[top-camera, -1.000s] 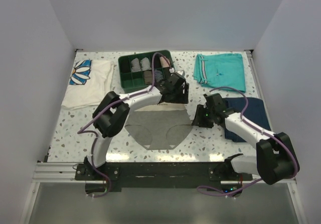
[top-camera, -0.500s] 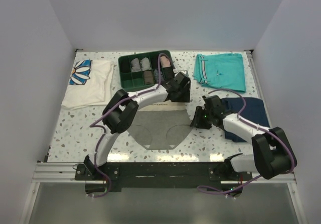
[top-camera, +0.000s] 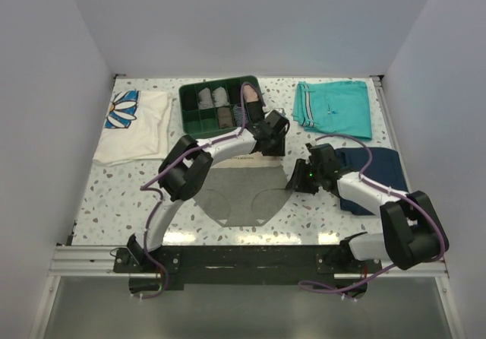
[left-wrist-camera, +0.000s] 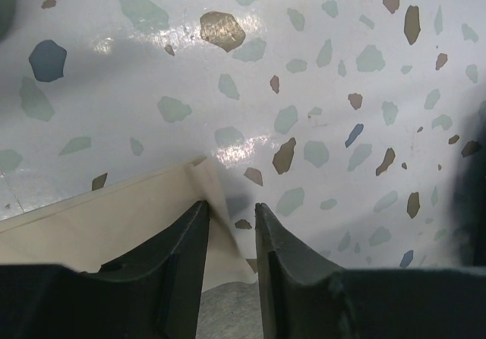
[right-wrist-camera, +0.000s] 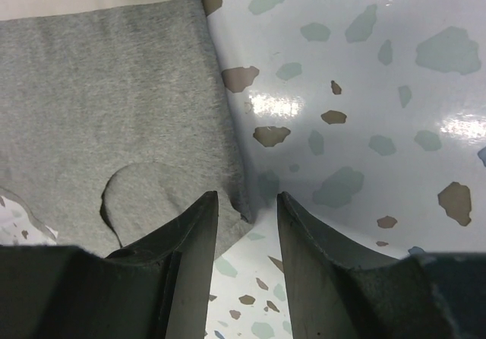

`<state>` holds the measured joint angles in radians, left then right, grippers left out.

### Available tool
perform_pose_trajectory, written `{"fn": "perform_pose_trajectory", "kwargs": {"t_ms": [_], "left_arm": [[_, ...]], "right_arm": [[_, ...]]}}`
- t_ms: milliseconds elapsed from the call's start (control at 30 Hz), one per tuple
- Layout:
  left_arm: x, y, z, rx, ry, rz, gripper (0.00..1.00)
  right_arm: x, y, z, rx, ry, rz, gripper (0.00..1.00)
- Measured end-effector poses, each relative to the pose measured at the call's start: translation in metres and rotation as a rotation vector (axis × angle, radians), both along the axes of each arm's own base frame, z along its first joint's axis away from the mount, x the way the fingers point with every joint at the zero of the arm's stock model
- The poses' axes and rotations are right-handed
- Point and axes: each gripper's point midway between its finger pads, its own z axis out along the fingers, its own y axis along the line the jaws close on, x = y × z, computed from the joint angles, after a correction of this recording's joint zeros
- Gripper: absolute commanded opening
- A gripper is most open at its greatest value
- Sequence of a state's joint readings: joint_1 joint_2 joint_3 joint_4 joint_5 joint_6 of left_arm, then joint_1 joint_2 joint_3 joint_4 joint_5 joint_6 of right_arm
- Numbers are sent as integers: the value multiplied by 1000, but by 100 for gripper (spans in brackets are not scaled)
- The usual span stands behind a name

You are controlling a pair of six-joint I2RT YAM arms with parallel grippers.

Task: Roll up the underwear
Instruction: Fold the underwear at the center of the board.

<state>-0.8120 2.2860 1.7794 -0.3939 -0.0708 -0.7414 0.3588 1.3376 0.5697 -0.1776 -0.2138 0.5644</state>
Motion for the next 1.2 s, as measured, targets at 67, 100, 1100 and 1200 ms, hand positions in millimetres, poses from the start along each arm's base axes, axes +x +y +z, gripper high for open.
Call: {"fn": "perform_pose_trajectory", "kwargs": {"t_ms": [67, 100, 1100, 1200], "left_arm": [[1, -1, -1, 1, 1, 0, 31], [1, -1, -1, 1, 1, 0, 30], [0, 0, -5, 18, 15, -2, 0], [0, 0, -5, 17, 15, -2, 0]], "right_arm": [[0, 3, 0, 14, 0, 8, 40], [1, 4, 0, 18, 1, 11, 40], [3, 12, 0, 50, -13, 57, 0], [0, 11, 2, 43, -15, 69, 0]]}}
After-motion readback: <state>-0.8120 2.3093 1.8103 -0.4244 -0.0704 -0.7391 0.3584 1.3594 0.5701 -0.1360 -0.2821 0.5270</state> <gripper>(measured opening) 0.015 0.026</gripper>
